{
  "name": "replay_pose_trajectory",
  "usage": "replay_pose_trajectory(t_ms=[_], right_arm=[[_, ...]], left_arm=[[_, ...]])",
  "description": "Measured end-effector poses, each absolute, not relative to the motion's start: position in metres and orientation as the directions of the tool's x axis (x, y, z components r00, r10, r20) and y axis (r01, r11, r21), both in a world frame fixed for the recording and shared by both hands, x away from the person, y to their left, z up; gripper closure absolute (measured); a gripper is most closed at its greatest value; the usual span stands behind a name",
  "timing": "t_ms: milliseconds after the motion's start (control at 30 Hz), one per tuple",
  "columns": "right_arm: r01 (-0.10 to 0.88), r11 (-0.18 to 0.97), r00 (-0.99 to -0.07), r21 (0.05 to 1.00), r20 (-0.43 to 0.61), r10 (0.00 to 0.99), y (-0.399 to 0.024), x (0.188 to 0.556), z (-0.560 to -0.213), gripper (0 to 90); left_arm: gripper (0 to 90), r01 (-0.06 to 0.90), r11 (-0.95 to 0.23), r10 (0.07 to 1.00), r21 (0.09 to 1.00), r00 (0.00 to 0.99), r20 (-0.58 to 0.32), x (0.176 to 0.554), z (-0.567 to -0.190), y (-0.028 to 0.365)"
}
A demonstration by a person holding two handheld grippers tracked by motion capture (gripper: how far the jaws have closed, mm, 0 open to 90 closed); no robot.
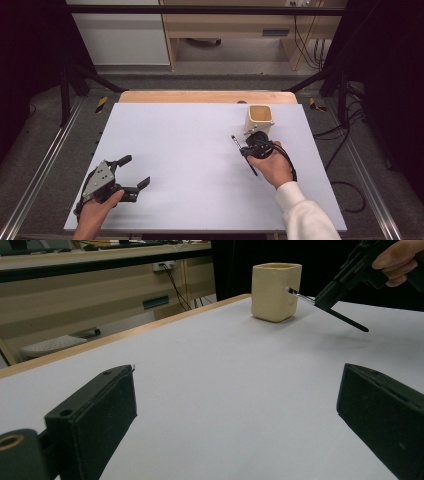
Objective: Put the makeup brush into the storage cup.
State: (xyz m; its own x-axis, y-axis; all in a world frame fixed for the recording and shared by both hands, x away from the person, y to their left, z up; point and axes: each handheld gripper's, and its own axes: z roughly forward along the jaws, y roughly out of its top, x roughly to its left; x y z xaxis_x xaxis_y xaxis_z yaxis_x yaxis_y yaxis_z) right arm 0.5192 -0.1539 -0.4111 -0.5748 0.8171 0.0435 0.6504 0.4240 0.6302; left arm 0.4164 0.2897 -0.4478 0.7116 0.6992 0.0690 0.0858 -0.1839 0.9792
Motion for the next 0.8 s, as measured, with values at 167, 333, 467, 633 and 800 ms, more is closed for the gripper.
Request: replay_pose_trajectory(t_ms=[167,333,467,633,800], right_arm=[[0.643,0.421,-0.573,0.64,0.038,0.818,-0.157,0.516,-0.41,83.8],[0.621,0.391,-0.572,0.679,0.052,0.819,-0.159,0.51,-0.405,83.8],[0.583,0.361,-0.58,0.728,0.061,0.813,-0.161,0.503,-0.402,83.8],[0.548,0.334,-0.58,0.767,0.061,0.812,-0.163,0.495,-0.4,83.7],[0.493,0.29,-0.582,0.82,0.064,0.811,-0.165,0.488,-0.394,83.7]], left_arm=[[2.1,0.085,-0.193,0.697,0.978,0.713,0.076,0.416,-0.448,0.29],[2.1,0.085,-0.193,0.697,0.977,0.713,0.075,0.417,-0.448,0.29],[1.7,0.083,-0.194,0.704,0.977,0.706,0.08,0.417,-0.448,0.289],[1.7,0.074,-0.175,0.719,0.982,0.691,0.076,0.417,-0.446,0.291],[1.7,0.085,-0.169,0.715,0.982,0.696,0.063,0.417,-0.447,0.291]])
